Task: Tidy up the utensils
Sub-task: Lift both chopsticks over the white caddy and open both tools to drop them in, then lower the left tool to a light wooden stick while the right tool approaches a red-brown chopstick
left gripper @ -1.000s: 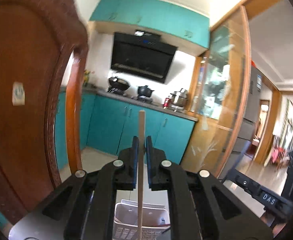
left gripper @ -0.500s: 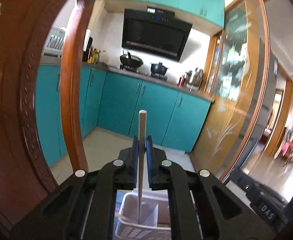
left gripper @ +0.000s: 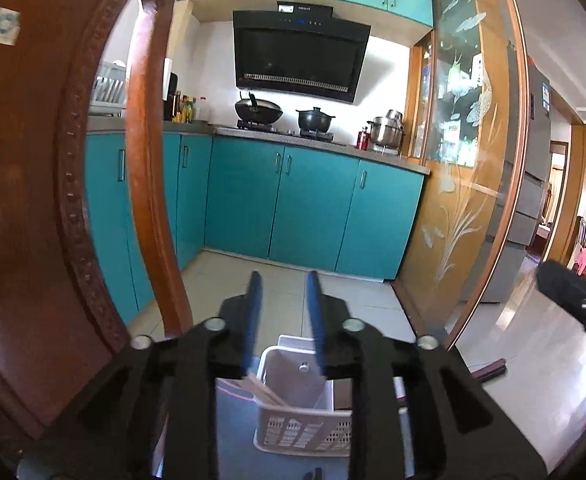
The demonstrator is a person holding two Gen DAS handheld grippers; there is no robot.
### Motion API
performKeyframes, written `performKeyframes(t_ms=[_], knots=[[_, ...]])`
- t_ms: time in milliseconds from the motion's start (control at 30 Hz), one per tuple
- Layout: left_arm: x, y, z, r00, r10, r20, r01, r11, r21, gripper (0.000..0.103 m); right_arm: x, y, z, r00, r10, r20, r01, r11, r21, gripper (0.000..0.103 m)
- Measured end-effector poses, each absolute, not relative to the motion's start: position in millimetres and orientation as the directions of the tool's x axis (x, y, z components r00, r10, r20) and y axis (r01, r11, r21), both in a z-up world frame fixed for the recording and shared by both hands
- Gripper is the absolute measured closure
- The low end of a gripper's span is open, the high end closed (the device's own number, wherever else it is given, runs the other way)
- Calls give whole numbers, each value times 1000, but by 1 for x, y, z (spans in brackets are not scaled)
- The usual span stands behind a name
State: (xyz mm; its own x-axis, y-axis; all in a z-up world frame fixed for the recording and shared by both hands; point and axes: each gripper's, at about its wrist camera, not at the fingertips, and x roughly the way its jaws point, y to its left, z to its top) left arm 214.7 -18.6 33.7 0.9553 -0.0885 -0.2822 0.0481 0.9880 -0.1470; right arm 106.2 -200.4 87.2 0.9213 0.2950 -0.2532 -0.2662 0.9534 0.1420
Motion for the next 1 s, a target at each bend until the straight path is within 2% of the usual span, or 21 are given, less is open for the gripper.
performKeyframes(t_ms=[100, 167, 233, 300, 400, 500, 533, 600, 633, 767, 867, 1000], knots=[[198, -12, 29, 958, -78, -275, 42, 990, -135, 70, 85, -193, 78, 897, 360, -256, -347, 933, 95, 82], [188, -9, 23, 954, -73, -292, 42, 993, -110, 69, 77, -185, 61, 869, 395, -298, -392, 917, 71, 82], [182, -7, 15, 948, -64, -311, 36, 995, -96, 66, 77, -177, 34, 820, 428, -381, -434, 898, 75, 82], [176, -5, 2, 937, -63, -344, 36, 996, -85, 62, 91, -167, -10, 726, 438, -530, -445, 887, 123, 82], [171, -9, -16, 923, -36, -384, 29, 999, -26, 59, 121, -158, -82, 525, 424, -738, -359, 896, 260, 82], [167, -14, -30, 913, -14, -408, 27, 999, 25, 53, 134, -148, -131, 372, 413, -831, -293, 902, 317, 82], [167, -15, -32, 910, -14, -415, 30, 999, 31, 51, 135, -145, -140, 348, 397, -849, -282, 908, 309, 80], [166, -17, -38, 904, -15, -428, 34, 999, 36, 49, 135, -139, -152, 321, 382, -867, -269, 914, 304, 62], [166, -17, -40, 899, -19, -437, 38, 999, 33, 48, 134, -136, -157, 317, 362, -877, -267, 921, 283, 61], [167, -20, -43, 890, -27, -456, 44, 999, 27, 45, 129, -123, -159, 358, 320, -877, -310, 927, 212, 61], [167, -18, -47, 883, -23, -469, 41, 999, 28, 45, 127, -121, -161, 380, 305, -873, -320, 929, 185, 71], [174, -16, -48, 869, -19, -495, 32, 999, 17, 44, 137, -139, -160, 352, 341, -872, -279, 927, 250, 77]])
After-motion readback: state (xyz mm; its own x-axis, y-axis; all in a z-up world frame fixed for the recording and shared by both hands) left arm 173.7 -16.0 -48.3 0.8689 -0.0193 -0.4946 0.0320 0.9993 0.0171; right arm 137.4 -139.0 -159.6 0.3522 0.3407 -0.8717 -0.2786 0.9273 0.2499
